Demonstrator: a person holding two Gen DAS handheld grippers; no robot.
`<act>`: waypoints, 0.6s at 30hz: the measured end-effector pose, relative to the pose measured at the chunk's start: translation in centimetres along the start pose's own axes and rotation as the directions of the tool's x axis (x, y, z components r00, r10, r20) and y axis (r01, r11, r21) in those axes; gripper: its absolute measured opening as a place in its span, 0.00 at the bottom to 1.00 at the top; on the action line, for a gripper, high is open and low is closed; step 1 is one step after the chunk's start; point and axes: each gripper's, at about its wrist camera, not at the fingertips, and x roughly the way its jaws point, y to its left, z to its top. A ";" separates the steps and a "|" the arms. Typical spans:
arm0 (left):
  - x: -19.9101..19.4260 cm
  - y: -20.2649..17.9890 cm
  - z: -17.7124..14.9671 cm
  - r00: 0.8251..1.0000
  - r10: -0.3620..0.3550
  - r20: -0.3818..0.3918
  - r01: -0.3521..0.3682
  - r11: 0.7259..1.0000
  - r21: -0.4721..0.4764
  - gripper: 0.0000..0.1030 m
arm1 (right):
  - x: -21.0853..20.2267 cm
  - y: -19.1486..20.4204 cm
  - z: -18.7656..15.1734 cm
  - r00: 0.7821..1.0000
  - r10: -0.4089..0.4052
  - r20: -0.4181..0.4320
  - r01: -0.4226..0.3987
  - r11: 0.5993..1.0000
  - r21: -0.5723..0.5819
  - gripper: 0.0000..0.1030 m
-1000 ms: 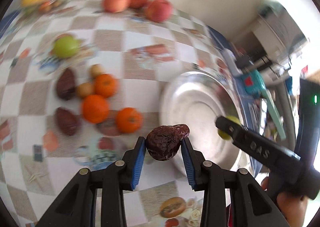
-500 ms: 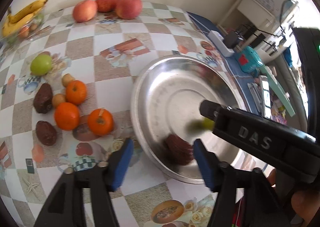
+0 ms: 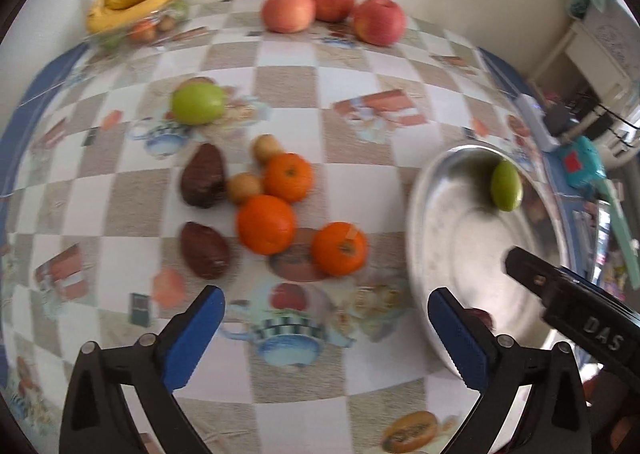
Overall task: Organize fruits
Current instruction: 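Drop the date and pear into the steel bowl with both tools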
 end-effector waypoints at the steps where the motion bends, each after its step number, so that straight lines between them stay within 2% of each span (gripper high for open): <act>1: 0.1 0.4 0.0 1.000 0.009 -0.009 -0.009 1.000 -0.015 1.00 | 0.0 0.0 0.0 1.000 -0.001 -0.002 0.001 1.000 0.001 0.81; 5: 0.1 2.3 0.2 0.999 0.043 -0.025 -0.045 0.996 -0.083 1.00 | 0.2 -0.3 0.0 1.000 -0.003 -0.008 0.004 1.000 0.016 0.81; 9: -0.6 4.7 0.6 0.991 0.132 0.006 -0.129 0.978 -0.162 1.00 | 0.2 -0.3 0.0 1.000 -0.004 -0.008 0.004 1.000 0.012 0.81; 14: -1.3 7.9 0.9 0.966 0.257 0.015 -0.248 0.943 -0.224 1.00 | -0.1 1.0 -0.2 1.000 -0.003 0.017 0.004 0.998 -0.056 0.84; 16: -1.3 9.0 0.9 0.951 0.308 0.001 -0.299 0.923 -0.243 1.00 | -0.3 1.6 -0.2 0.999 0.002 0.036 0.000 0.997 -0.081 0.85; 18: -1.4 10.0 0.8 0.945 0.326 -0.009 -0.317 0.910 -0.269 1.00 | -0.7 2.4 -0.3 0.998 0.016 0.057 -0.009 0.993 -0.114 0.85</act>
